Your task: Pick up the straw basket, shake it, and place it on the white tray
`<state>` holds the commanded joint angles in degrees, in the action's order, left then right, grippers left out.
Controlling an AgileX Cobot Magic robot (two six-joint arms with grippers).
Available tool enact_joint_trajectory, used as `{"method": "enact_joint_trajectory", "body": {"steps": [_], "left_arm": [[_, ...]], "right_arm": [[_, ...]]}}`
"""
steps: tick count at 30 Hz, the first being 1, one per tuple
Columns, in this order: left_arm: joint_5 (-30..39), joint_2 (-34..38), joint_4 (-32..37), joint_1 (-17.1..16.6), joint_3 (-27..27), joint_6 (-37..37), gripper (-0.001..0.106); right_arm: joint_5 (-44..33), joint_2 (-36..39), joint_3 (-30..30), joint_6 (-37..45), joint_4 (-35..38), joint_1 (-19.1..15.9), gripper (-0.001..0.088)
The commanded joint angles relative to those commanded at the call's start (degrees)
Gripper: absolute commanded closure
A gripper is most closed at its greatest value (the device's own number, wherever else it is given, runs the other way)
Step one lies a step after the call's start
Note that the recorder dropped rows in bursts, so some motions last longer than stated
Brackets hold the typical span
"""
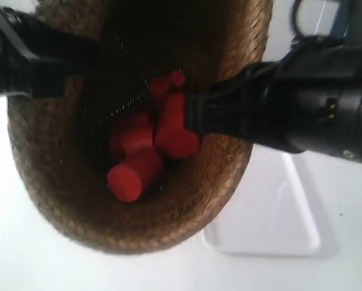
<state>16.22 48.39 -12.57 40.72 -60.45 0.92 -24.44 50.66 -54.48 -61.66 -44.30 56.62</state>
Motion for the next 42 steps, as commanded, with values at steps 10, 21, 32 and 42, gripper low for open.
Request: {"method": "enact_joint_trajectory", "body": {"steps": [10,21,32,42], "left_arm": [[1.39,-2.02,5.3,-0.83,1.99,-7.78,0.105],[1.32,3.61,10.72,-0.26,6.65,-22.41,0.105],[2.11,1.85,10.07,2.26,4.41,-16.07,0.105],[2.35,1.57,16.25,-0.61,4.29,-23.21,0.105]], "right_arm": [[-6.22,-0.71,0.39,-2.86,-4.67,1.49,0.0868],[-16.66,6.36,1.69,-10.74,-7.09,1.67,0.0868],[-12.31,3.93,1.77,-3.4,1.63,3.32,0.0868],[-15.2,0.32,0.65,-7.59,-4.26,2.79,0.0868]]}}
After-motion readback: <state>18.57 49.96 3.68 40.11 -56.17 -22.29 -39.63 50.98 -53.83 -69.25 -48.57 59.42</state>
